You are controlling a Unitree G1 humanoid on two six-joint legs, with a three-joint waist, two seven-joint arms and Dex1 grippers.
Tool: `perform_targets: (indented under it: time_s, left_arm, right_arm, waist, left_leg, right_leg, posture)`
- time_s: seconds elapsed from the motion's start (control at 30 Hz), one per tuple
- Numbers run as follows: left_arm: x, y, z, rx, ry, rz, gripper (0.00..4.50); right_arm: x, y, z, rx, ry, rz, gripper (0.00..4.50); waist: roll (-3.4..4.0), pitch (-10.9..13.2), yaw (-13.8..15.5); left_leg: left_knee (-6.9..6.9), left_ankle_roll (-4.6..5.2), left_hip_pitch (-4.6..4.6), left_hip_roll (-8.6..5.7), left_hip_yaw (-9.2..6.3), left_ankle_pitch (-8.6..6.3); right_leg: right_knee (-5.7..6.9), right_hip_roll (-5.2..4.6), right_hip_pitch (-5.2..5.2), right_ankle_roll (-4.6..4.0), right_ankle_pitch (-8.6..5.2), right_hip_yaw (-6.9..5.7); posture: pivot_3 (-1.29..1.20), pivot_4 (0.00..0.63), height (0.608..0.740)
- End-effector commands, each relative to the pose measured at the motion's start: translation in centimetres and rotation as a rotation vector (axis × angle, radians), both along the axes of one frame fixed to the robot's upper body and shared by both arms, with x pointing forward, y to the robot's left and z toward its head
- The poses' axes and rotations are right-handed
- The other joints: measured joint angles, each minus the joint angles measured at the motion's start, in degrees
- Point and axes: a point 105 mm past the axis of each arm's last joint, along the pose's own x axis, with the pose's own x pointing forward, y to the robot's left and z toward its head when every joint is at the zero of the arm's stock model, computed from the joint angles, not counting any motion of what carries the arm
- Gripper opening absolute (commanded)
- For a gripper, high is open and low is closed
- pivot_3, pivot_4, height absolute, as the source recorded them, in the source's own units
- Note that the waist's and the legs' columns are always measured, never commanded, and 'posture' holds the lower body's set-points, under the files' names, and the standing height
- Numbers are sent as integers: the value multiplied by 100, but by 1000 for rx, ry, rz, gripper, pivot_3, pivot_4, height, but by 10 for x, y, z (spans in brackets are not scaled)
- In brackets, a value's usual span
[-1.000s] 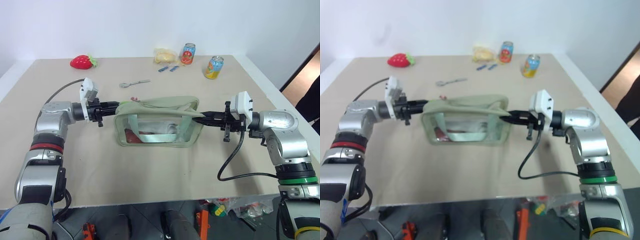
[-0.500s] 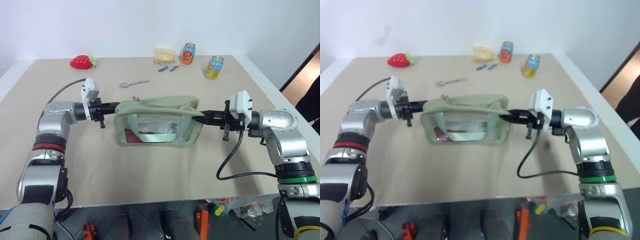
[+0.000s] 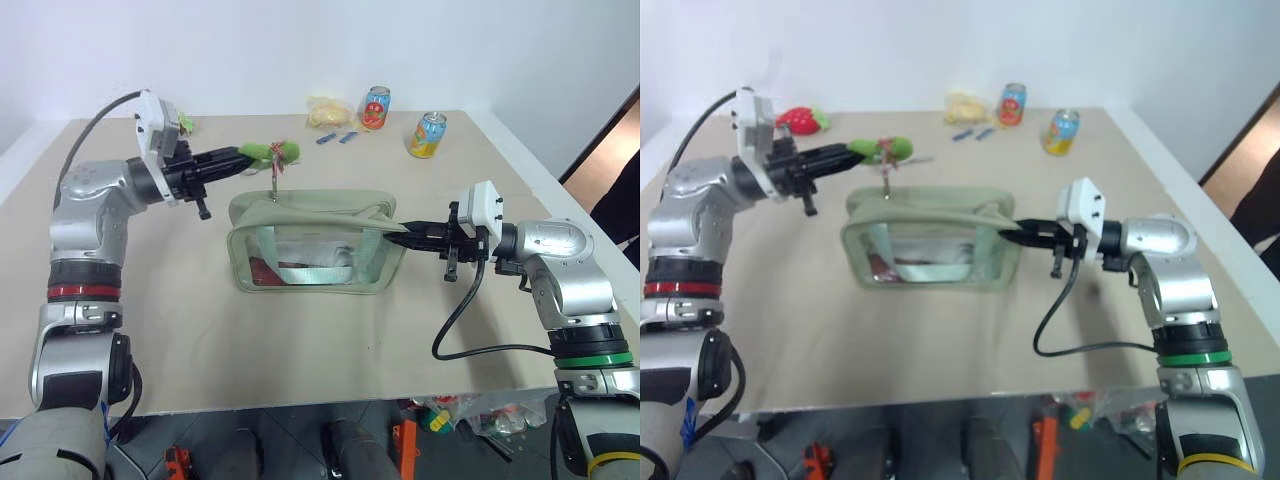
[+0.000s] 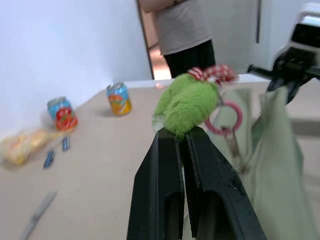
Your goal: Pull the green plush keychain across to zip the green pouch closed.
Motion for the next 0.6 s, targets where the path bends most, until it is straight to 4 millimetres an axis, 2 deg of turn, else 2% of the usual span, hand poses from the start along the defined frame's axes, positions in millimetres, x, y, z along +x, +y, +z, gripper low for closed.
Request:
perform_targets:
  time_s: [0.03,0.17,0.3,0.6]
  left_arm:
    - [-14,-11,11,41,-55,-49,43]
    - [-25,-31,1,132,-62,-135,43]
    - [-30,-40,-5,180,-50,-189,43]
    - [-22,-39,-19,299,-11,-166,43]
  right_arm:
    - [0,-1,7,-9,-32,5,0]
    - [0,-1,6,-14,-32,8,0]
    - [0,-1,6,-17,-32,8,0]
    - [0,-1,5,-18,-40,4,0]
  waist:
    - [0,0,0]
    - [0,0,1]
    - [0,0,-2]
    - [0,0,-1]
  left_leg:
    - [0,0,1,0,0,0]
    - [1,0,1,0,0,0]
    - [3,0,1,0,0,0]
    - [3,0,2,0,0,0]
  right_leg:
    - [1,0,1,0,0,0]
    - [2,0,1,0,0,0]
    - [2,1,1,0,0,1]
    - [3,1,1,-1,-1,1]
  posture:
    - [0,150,740]
    - [0,150,740]
    - [0,150,740]
    - [0,150,740]
